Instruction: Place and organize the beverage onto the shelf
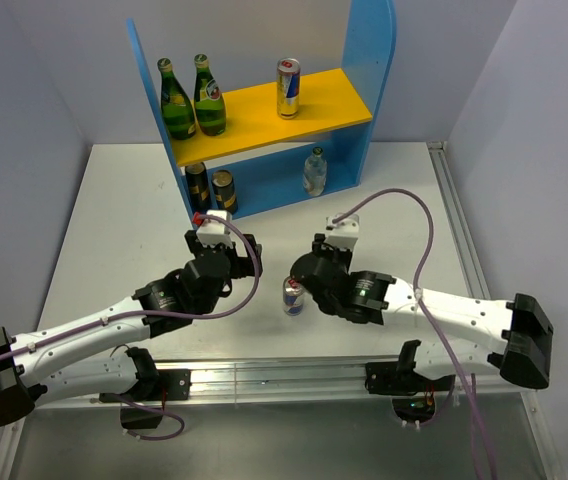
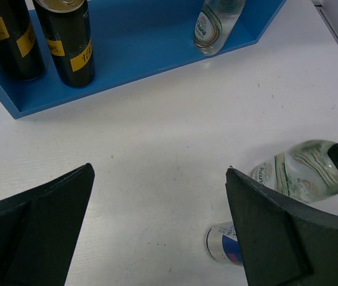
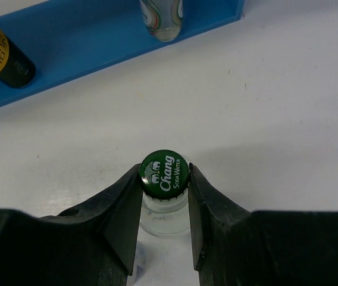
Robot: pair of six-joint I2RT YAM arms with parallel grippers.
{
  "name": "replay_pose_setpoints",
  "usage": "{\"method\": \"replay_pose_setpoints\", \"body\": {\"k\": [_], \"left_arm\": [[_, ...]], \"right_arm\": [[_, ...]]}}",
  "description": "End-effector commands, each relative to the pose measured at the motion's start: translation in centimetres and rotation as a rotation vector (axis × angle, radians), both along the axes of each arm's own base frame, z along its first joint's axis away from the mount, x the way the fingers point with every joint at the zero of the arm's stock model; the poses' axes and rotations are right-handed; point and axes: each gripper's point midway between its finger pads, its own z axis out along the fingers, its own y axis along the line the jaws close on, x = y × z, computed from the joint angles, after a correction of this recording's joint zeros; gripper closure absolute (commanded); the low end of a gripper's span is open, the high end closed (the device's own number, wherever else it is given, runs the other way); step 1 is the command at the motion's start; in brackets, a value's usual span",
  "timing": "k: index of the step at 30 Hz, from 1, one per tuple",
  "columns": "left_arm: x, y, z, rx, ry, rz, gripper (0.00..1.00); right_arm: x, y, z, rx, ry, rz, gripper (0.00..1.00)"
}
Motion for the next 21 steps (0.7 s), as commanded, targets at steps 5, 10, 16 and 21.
{"method": "replay_pose_setpoints", "body": {"k": [5,10,16,21], "left_arm": [[0.3,0.0,1.0,-0.042,-0.028,0.015,0.01],[0.3,0.2,0.7,-0.03,-0.027,0.016,0.01],[0.2,0.1,0.8,-0.037,-0.029,0.007,0.01],[0.3,0.2,0.7,-0.029,-0.029,0.012,0.01]], "right_arm": [[6.1,2.9,3.4,0.107,-0.128,-0.036,1.0],[10.7,3.7,4.2,0.148,-0.139,-0.051,1.0],[15.5,5.0,4.7,0.106,-0.15,-0.075,1.0],[18.4,5.8,6.3,0.109,-0.181,-0.091,1.0]]}}
